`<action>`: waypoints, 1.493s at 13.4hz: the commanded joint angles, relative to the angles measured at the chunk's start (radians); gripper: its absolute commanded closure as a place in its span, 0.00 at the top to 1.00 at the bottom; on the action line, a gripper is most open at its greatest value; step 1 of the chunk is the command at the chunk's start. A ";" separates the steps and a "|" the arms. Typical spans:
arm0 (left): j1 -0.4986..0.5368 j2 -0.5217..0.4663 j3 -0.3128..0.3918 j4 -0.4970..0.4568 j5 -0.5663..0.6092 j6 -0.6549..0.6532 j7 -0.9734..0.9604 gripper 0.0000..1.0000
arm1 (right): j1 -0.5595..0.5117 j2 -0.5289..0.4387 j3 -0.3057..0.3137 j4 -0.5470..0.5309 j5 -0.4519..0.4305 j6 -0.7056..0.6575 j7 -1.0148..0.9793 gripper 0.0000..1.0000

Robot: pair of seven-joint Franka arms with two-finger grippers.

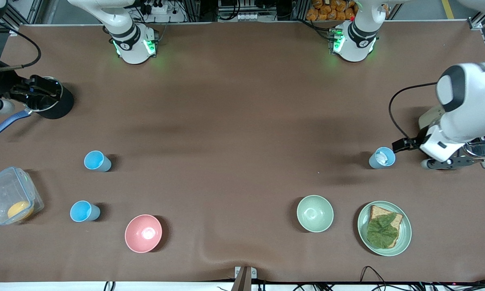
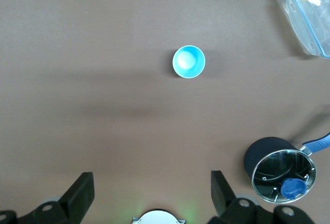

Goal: Stack blue cups with both arms
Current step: 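Reach the left gripper to one cup while the right gripper reaches another, then grasp the blue cup with the left gripper while the right gripper grasps another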

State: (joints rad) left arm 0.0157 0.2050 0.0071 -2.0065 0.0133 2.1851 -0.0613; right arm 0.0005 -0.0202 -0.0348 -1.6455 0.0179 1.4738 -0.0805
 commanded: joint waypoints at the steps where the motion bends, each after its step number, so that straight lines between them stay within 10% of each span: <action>1: 0.003 0.043 -0.006 -0.075 -0.015 0.137 0.006 1.00 | -0.023 0.069 0.012 0.016 -0.025 0.044 -0.015 1.00; 12: 0.043 0.129 -0.006 -0.130 -0.013 0.237 0.020 0.95 | -0.074 0.227 0.009 0.093 -0.055 0.071 -0.033 1.00; 14: 0.044 0.143 -0.006 -0.127 -0.013 0.245 0.020 0.71 | -0.094 0.259 0.009 0.090 -0.072 0.063 -0.108 1.00; 17: 0.039 0.151 -0.009 -0.123 -0.013 0.251 0.020 0.05 | -0.109 0.340 0.009 0.096 -0.070 0.098 -0.117 1.00; 20: 0.038 0.152 -0.010 -0.115 -0.013 0.251 0.020 0.00 | -0.129 0.408 0.010 0.093 -0.061 0.209 -0.119 1.00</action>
State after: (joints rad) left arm 0.0510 0.3578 0.0017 -2.1271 0.0133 2.4251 -0.0588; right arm -0.0989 0.3351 -0.0376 -1.5916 -0.0433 1.6623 -0.1851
